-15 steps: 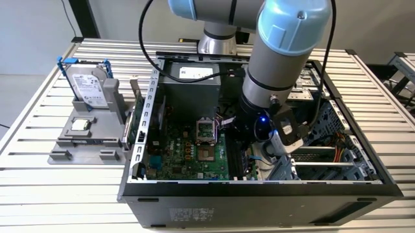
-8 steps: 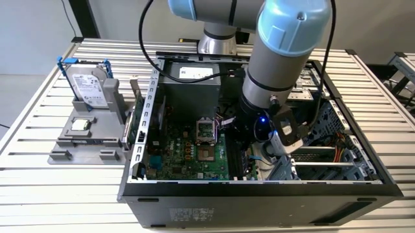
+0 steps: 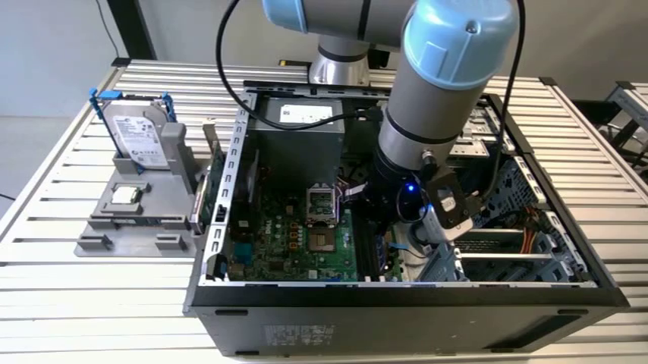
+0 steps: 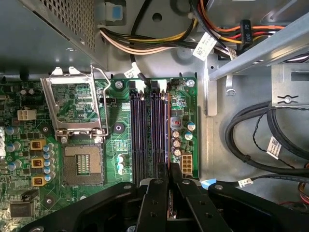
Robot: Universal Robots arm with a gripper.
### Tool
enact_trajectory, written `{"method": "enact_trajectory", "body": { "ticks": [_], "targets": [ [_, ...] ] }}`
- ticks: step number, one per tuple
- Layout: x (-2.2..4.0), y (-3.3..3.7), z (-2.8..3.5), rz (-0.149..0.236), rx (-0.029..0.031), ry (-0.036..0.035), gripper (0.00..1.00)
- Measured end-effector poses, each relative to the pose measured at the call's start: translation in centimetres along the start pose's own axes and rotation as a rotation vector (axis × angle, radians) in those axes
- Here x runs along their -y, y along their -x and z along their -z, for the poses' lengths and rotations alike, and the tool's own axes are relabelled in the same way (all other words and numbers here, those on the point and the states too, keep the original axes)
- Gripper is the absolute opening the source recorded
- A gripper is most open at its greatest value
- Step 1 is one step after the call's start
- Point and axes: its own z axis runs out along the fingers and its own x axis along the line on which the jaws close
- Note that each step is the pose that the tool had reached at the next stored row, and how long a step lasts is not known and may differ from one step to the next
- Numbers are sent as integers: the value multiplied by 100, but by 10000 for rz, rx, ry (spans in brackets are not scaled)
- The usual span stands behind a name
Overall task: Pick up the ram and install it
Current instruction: 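Insert the ram into the slot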
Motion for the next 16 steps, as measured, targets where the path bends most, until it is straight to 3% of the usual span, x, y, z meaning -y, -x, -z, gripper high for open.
{"method": "enact_trajectory", "body": {
  "ticks": [2, 16],
  "targets": [
    [0, 0, -7, 12, -35, -1, 0],
    [4, 0, -95, 11, -66, -21, 0]
  ]
}}
